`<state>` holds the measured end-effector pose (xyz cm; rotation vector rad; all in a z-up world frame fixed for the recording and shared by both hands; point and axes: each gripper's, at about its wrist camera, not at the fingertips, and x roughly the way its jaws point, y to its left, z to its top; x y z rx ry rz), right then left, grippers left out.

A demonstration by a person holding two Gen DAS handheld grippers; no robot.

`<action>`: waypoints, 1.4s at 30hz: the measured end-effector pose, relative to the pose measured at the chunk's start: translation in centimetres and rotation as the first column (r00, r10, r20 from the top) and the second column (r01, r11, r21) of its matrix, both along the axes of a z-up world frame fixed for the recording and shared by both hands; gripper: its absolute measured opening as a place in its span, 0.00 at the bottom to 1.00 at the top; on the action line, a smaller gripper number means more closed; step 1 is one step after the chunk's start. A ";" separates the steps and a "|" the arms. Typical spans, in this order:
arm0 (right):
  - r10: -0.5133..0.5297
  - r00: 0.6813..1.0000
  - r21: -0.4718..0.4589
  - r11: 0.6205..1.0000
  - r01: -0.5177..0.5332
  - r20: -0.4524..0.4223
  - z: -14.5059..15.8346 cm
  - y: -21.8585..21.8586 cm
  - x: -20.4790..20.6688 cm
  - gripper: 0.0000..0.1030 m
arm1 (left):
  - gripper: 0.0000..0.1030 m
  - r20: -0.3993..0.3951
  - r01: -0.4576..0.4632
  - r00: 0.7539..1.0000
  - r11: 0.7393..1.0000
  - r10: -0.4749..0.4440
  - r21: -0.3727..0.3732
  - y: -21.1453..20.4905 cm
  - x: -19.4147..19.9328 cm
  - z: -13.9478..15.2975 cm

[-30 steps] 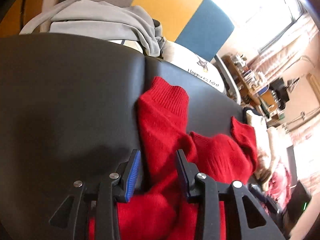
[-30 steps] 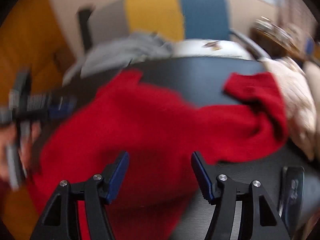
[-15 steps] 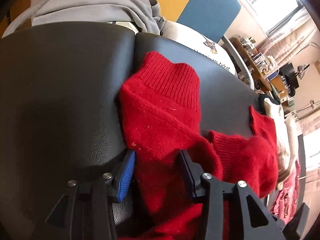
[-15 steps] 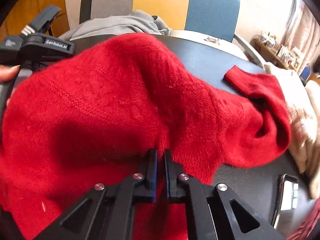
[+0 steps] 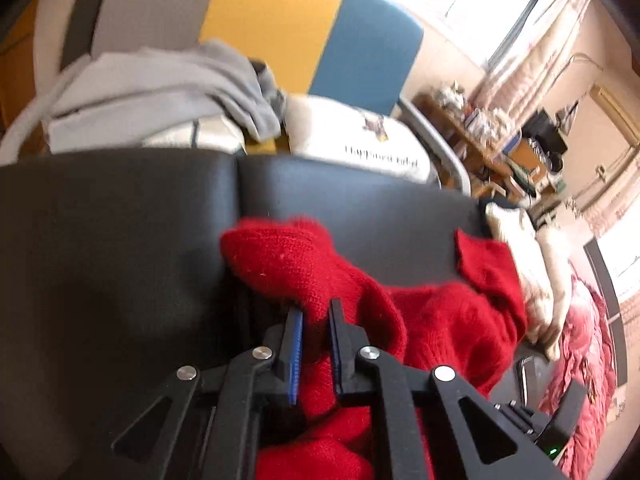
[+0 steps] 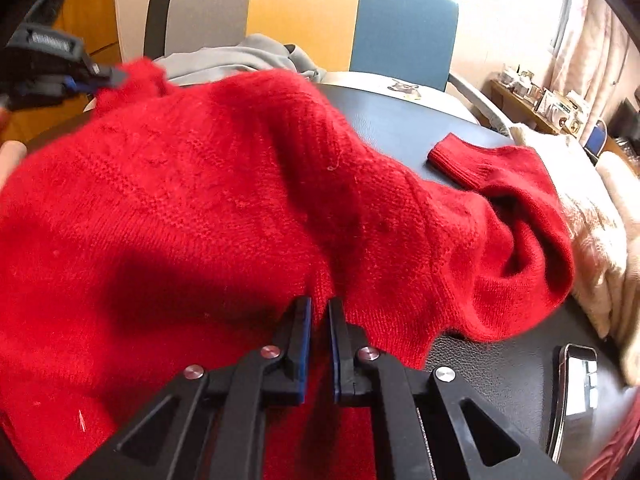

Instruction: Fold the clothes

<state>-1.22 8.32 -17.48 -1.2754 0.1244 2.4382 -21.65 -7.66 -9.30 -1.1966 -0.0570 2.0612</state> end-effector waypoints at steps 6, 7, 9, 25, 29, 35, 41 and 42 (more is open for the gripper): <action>-0.044 0.999 -0.041 0.998 0.043 -0.006 -0.2 2.0 0.3 0.07 | 0.10 -0.095 -0.188 0.975 0.976 0.199 0.112 -6.9 -3.4 5.4; -0.053 0.999 -0.048 0.997 0.053 -0.007 -0.2 2.6 0.3 0.07 | 0.10 -0.113 -0.216 0.967 0.968 0.230 0.126 -8.3 -4.0 6.2; -0.068 0.998 -0.057 0.996 0.067 -0.008 -0.2 3.2 0.3 0.07 | 0.10 -0.145 -0.268 0.947 0.953 0.288 0.139 -11.2 -5.0 7.2; -0.131 0.989 -0.225 0.968 0.114 -0.066 3.7 6.9 3.8 0.45 | 0.23 0.179 -0.046 0.982 0.997 0.055 -0.057 -17.6 -0.9 -4.7; -0.200 0.971 -0.374 0.917 0.140 -0.128 6.3 9.0 7.5 0.74 | 0.33 0.214 0.079 0.974 0.996 -0.069 -0.037 -17.4 2.6 -5.8; -0.094 0.995 -0.365 0.926 0.099 0.033 3.9 4.7 11.2 0.74 | 0.47 0.177 0.190 0.970 0.975 -0.168 -0.116 -15.7 6.5 -8.2; 0.009 0.993 -0.320 0.947 0.031 0.120 1.0 -1.7 12.8 0.75 | 0.50 0.153 0.202 0.970 0.977 -0.190 -0.071 -15.6 8.1 -8.3; 0.028 0.992 -0.311 0.950 0.012 0.123 0.7 -2.8 12.8 0.78 | 0.50 0.151 0.195 0.971 0.978 -0.184 -0.067 -15.7 8.3 -8.3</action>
